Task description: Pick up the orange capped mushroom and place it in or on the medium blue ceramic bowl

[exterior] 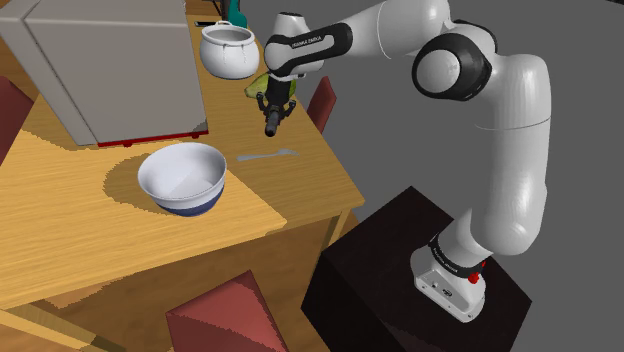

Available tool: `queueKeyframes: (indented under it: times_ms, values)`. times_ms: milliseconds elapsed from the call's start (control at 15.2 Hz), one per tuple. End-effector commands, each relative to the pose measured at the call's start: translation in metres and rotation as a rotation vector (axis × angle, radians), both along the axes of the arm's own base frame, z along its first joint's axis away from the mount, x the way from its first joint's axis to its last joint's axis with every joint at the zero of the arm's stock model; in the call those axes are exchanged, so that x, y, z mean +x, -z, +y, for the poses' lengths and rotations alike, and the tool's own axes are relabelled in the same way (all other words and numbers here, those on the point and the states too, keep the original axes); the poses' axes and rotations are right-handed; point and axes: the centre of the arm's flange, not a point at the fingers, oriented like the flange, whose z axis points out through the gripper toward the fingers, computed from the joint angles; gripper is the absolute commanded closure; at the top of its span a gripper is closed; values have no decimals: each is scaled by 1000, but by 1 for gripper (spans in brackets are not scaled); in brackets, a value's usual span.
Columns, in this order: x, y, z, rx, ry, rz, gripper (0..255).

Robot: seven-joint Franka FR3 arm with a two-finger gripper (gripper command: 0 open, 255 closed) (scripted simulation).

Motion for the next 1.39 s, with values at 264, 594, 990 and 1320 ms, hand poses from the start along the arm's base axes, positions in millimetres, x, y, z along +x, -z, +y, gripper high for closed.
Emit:
queueKeyframes:
  times_ms: [264, 594, 990, 1320]
  values:
    - [0, -26, 0, 0, 0, 0, 255]
    - [0, -53, 0, 0, 0, 0, 255]
    - [0, -84, 0, 0, 0, 0, 255]
    - [0, -111, 0, 0, 0, 0, 255]
